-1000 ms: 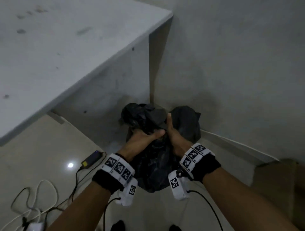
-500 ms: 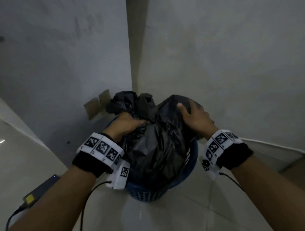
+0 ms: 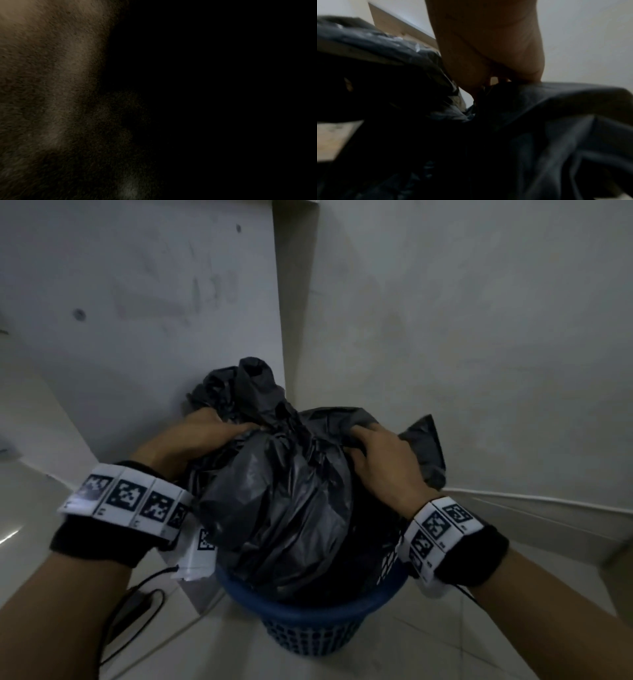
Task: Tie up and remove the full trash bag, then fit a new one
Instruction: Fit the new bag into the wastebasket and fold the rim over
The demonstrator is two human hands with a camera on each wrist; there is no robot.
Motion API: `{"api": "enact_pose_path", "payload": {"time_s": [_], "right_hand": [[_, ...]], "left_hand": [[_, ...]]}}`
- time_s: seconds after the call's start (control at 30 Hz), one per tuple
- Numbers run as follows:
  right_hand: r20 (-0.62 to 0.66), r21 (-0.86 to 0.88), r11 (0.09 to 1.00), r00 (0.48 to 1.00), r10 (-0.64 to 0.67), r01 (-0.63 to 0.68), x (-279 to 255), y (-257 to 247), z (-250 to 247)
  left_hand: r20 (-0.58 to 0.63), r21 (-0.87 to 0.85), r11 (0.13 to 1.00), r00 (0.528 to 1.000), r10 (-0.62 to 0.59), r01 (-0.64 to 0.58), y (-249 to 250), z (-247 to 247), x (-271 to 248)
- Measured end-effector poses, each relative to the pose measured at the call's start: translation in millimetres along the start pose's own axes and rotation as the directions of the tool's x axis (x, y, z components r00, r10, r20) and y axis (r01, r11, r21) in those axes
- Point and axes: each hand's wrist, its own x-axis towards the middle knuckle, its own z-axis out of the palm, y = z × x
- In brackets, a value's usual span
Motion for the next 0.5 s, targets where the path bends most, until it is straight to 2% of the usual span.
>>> {"api": "enact_pose_path", "payload": {"time_s": [0.07,0.13,0.17,0.2,0.23,0.27,0.3,0.33,0.37,0.4,0.47,0.5], "right_hand": [[-0.043,0.116,0.990,0.996,-0.081,0.086,-3,-13,2],[-0.012,0.291,0.948,0.992,-0.128,0.126,-7,-27,7],[0.077,0.419,0.903,0.987,-0.141,0.096,-10,-33,12],[0.224,0.498,0.865,0.954,-0.199,0.063,-14,-35,18],[0.438,0.487,0.873,0.860,-0.261,0.017,-20,-38,20],[0.668,0.397,0.918,0.685,-0.290,0.001,-26,-37,23],[0.837,0.258,0.966,0.497,-0.230,0.012,-32,-34,23],[0.912,0.139,0.989,0.382,-0.149,0.055,-36,-28,20],[0.931,0.043,0.993,0.357,-0.080,0.111,-37,-23,14],[0.908,-0.012,0.988,0.416,-0.055,0.157,-37,-17,8],[0.817,-0.116,0.975,0.576,-0.013,0.187,-38,-6,-8],[0.792,-0.179,0.961,0.610,0.013,0.211,-39,0,-14]], "left_hand": [[0.020,0.030,1.000,1.000,-0.001,0.000,-5,-7,-3],[0.042,0.071,0.997,0.999,-0.015,0.012,-12,-11,-4],[0.051,0.098,0.995,0.998,-0.020,0.015,-14,-12,-5],[0.068,0.141,0.990,0.998,-0.012,0.002,-15,-13,-7],[0.112,0.176,0.984,0.994,-0.002,-0.017,-16,-14,-7],[0.167,0.209,0.977,0.986,0.016,-0.051,-18,-13,-8],[0.219,0.235,0.967,0.975,0.049,-0.101,-21,-12,-7],[0.250,0.261,0.957,0.966,0.060,-0.127,-24,-9,-5],[0.292,0.268,0.953,0.955,0.060,-0.142,-25,-4,-4],[0.328,0.271,0.951,0.943,0.050,-0.145,-28,1,-4],[0.381,0.299,0.942,0.924,0.029,-0.152,-31,9,-8],[0.411,0.315,0.935,0.911,0.020,-0.162,-33,12,-7]]}}
